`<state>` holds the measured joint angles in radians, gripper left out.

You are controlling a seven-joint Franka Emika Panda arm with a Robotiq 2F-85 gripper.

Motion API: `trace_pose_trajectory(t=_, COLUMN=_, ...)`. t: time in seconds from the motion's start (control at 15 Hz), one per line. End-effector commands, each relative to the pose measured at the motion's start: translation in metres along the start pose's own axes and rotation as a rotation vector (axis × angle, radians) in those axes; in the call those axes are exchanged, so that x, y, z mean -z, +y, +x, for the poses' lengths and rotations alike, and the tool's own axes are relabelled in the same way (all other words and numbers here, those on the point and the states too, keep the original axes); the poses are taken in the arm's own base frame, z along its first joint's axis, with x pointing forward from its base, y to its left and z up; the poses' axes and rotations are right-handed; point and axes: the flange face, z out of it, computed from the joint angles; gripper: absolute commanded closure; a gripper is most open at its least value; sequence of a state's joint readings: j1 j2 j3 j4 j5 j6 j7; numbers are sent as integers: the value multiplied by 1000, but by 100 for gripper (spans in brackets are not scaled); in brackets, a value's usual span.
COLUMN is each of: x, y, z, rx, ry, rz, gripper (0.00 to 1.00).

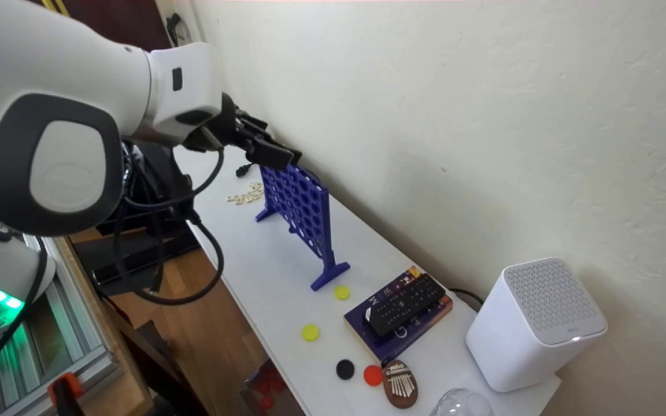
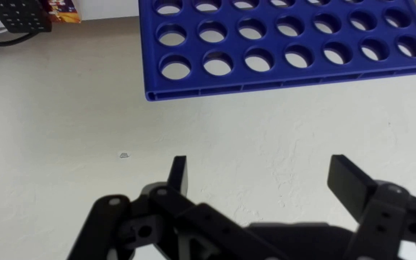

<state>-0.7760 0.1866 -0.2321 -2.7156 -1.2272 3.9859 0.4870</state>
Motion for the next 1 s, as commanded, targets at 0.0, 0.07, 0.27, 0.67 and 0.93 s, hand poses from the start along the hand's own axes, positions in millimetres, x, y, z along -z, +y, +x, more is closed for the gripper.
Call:
trace_pose_trajectory(t=0.0, x=8, y=-22, z=15, rx=-35, ry=-72, rz=-34, gripper=0)
trace_pose_trajectory(t=0.07, x=9, y=-27, z=20, rx=-37, ry=-91, rz=-53, gripper=0)
trace_pose_trajectory(t=0.27, x=8, y=-43, z=30, rx=-27, ry=-144, rz=-104, gripper=0)
trace_pose_trajectory(t=0.67, x=-8, y=-82, z=34, rx=36, ry=-243, rz=-142, gripper=0)
trace_pose_trajectory(t=0.93, x=-14, y=-92, z=26, rx=53, ry=-287, rz=-146, gripper=0)
